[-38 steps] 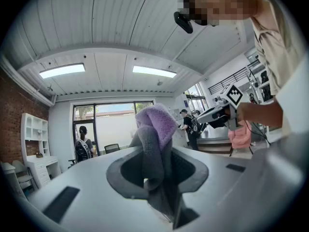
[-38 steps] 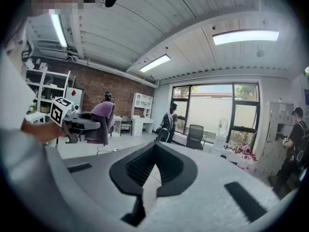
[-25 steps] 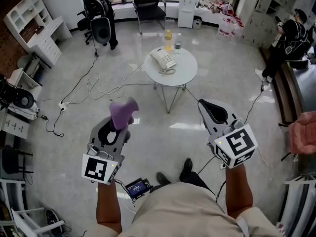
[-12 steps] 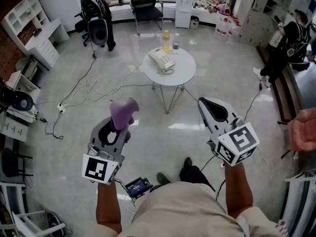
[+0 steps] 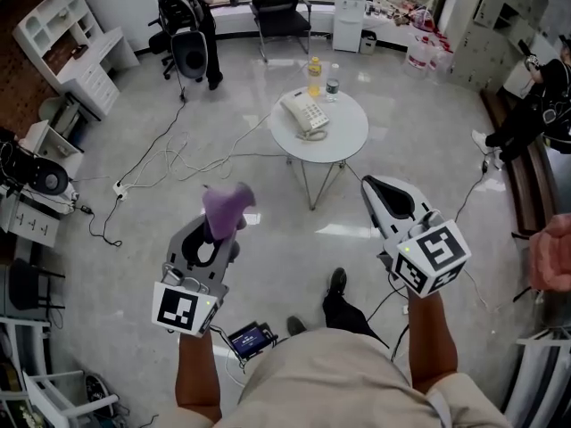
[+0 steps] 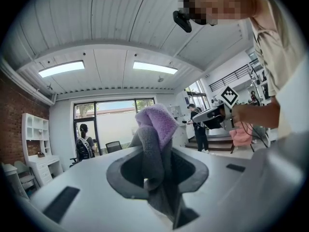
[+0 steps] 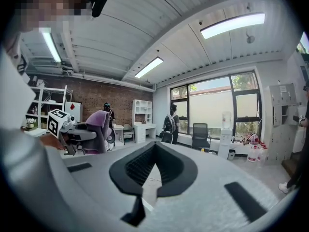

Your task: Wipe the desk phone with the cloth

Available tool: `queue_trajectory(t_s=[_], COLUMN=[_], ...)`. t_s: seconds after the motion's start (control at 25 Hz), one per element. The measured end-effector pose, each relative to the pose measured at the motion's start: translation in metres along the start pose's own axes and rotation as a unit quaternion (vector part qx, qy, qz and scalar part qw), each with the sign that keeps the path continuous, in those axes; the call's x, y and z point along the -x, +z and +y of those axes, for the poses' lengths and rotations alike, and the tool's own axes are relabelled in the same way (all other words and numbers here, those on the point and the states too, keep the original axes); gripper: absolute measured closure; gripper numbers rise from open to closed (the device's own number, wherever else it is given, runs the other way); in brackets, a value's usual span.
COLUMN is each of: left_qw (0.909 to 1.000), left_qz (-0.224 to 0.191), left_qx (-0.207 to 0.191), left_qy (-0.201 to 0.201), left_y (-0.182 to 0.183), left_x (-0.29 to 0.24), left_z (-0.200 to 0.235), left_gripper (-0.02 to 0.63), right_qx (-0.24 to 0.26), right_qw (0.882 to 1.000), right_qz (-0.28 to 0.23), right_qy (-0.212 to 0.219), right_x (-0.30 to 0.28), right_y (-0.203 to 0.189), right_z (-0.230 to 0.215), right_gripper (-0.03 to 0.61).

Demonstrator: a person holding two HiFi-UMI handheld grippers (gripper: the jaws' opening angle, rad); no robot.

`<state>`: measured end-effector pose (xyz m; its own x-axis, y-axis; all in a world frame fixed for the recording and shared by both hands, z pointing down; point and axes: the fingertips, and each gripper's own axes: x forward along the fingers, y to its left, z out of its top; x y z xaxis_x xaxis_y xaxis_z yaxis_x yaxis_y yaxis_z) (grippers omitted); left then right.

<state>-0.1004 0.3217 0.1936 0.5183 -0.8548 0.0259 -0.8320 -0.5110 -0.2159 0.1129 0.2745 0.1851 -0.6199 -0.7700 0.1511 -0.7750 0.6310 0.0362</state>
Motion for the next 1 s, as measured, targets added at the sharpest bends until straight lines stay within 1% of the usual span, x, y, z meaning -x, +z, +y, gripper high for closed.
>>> queue_trajectory(t_s=[0.32, 0.48, 0.56, 0.76, 1.0], left_qw=[0.9996, 0.9992, 0.9989, 0.9985, 0.9974], left_qz=[0.014, 0.020, 0.029, 0.031, 0.054], left_qx=[0.003, 0.003, 0.007, 0.005, -0.001], left_qy=[0.026, 0.034, 0.036, 0.046, 0.048], left_y=[-0.005, -0.009, -0.014, -0.011, -0.004], left_x=[-0.069, -0.110, -0.128, -0.172, -0.215], left_z=[0.016, 0.022, 0.023, 0.025, 0.014], left_gripper=[0.517, 0.517, 0.517, 0.517, 0.517], right_qx=[0.004, 0.002, 0.002, 0.000, -0.009], right_qw=[0.999, 0.999, 0.999, 0.998, 0.997], right_qz=[0.006, 0.009, 0.011, 0.016, 0.012], right_qy=[0.032, 0.041, 0.046, 0.061, 0.075], right_x=[-0.054, -0.081, -0.092, -0.114, -0.123], right_y=[-0.001, -0.006, -0.007, -0.010, -0.010], right_z=[-0.064, -0.102, -0.119, -0.158, -0.203], right_gripper=[0.586, 0.586, 0.586, 0.586, 0.586])
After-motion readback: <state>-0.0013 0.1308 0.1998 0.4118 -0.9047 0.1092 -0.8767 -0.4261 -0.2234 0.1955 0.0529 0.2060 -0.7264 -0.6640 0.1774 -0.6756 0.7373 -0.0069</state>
